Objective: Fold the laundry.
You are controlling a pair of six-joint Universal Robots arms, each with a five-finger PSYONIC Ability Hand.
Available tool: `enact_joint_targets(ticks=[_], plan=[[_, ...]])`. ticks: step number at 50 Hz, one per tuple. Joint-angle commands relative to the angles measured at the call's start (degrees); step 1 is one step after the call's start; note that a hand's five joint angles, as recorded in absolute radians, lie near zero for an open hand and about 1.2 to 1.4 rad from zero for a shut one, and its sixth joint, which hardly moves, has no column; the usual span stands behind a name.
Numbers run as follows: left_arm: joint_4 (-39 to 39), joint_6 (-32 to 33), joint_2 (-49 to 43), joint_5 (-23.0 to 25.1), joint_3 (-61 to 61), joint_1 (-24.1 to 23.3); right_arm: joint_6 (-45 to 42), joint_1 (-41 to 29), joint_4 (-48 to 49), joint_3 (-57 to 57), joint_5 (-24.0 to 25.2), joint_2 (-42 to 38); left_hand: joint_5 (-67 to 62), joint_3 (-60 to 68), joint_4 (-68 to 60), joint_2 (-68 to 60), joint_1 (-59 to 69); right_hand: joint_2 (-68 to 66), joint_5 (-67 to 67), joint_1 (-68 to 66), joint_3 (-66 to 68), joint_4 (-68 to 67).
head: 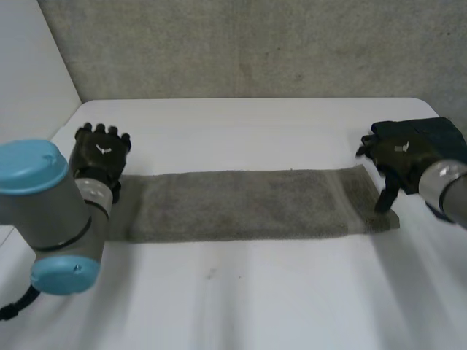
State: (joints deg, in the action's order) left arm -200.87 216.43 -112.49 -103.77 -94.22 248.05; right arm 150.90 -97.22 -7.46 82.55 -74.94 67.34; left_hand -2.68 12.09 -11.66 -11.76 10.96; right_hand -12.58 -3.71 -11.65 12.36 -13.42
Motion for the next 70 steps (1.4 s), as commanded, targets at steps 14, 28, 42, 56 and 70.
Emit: enact_joint_targets(ticks=[14, 28, 42, 56, 70], plan=[[-0.13, -4.18, -0.45, 1.9, -3.61, -0.11, -1.57, 3.79, 15.81, 12.72, 4.27, -6.61, 2.47, -1.87, 1.45, 1.55, -0.75, -29.96, -28.82, -30.89, 30.18, -29.11], [-0.13, -4.18, -0.37, 1.73, -3.96, -0.38, -4.21, 7.57, 17.31, 13.24, 1.55, -6.43, 2.47, -1.87, 1.45, 1.55, -0.75, -67.42, -66.29, -68.35, 67.64, -66.58], [-0.04, -4.27, 0.34, 1.55, -5.01, -0.47, -24.93, 26.89, 13.71, 16.5, 0.84, 0.69, 2.47, -1.87, 1.45, 1.55, -0.75, -67.42, -66.29, -68.35, 67.64, -66.58], [-0.04, -4.27, 0.95, 1.47, -5.54, -0.38, -20.66, 11.9, 14.32, 9.74, -4.78, 7.01, 2.47, -1.87, 1.45, 1.55, -0.75, -67.42, -66.29, -68.35, 67.64, -66.58], [-0.04, -4.27, 2.45, 1.29, -5.89, -0.38, -20.82, -29.39, 26.62, 0.43, -0.31, -3.07, 2.47, -1.87, 1.45, 1.55, -0.75, -67.42, -66.29, -68.35, 67.64, -66.58]])
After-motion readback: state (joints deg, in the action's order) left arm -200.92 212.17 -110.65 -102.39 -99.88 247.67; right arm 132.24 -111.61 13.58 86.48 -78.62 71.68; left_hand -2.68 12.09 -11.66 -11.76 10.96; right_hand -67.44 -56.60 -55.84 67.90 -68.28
